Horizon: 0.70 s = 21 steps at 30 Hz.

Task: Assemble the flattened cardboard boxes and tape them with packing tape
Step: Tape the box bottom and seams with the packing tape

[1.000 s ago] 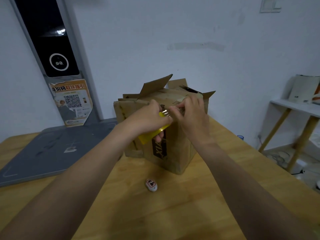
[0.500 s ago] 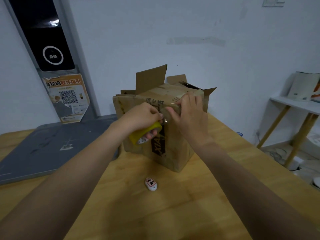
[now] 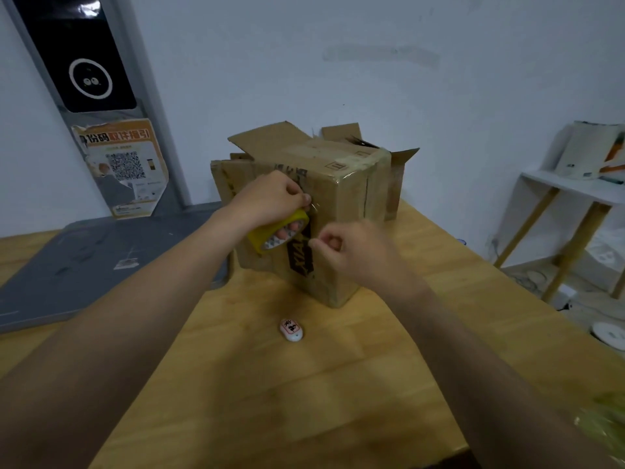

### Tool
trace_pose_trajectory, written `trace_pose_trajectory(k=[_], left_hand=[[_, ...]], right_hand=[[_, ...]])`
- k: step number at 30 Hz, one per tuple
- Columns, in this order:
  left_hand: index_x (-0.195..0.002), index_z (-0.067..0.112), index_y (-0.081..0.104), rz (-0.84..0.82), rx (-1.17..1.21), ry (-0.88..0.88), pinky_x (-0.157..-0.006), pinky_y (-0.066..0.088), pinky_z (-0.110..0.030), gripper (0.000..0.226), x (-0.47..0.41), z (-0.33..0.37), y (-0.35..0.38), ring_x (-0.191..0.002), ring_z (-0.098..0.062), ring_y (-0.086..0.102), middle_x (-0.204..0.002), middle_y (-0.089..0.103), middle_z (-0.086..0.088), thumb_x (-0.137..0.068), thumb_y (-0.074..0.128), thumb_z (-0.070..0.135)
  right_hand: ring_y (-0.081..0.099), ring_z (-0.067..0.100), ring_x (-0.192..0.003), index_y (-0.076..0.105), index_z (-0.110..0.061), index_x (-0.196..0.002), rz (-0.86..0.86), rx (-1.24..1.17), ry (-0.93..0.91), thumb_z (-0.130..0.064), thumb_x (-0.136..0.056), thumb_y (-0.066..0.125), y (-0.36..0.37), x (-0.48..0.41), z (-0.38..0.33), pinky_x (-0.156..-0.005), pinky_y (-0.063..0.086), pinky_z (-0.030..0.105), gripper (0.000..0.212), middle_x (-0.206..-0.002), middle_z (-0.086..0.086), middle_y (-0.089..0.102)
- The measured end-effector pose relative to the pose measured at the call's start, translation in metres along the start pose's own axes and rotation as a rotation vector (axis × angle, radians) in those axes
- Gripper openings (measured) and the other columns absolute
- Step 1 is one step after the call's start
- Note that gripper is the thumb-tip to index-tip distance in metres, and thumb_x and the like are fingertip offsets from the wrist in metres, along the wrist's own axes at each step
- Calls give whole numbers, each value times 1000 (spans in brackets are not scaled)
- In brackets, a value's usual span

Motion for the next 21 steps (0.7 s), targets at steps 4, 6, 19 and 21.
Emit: trace_pose_trajectory(k=[4,6,19,21], left_hand=[[-92,26,75,-51,54,-36,-44,53,-20,27,6,-1,1,-52,-19,73,-66,76,0,-103,56,42],[-93,24,75,-55,54,-47,-44,53,-21,27,6,-1,-1,-52,-19,73,-66,76,0,-103,57,41],[-101,24,73,-73,64,-73,-47,55,-21,24,7,-6,0,-55,-18,74,-66,76,1,-105,56,39],[-100,23,74,-73,72,-71,-46,54,-21,25,6,-7,1,-55,-18,74,-66,76,1,-104,56,40]], right_hand=[[56,5,-76,74,-21,-75,-567,11,105,-49,-93,67,93,24,1,-63,45,29,34,-77,-3,64],[56,18,-82,62,-23,-66,-686,47,154,-54,-91,67,124,35,1,-68,47,35,40,-79,-1,57],[50,27,-69,49,-9,-70,-494,-84,282,-26,-100,45,132,44,11,-65,36,35,34,-70,7,49],[46,23,-62,50,-10,-77,-391,-244,360,-22,-103,41,109,37,16,-62,35,35,30,-68,6,48]])
Point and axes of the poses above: each hand's wrist, its own x-axis away from the middle knuckle, its own y-axis out of the palm, z = x × y, the point moved 8 cm from there along -x, towards the middle knuckle
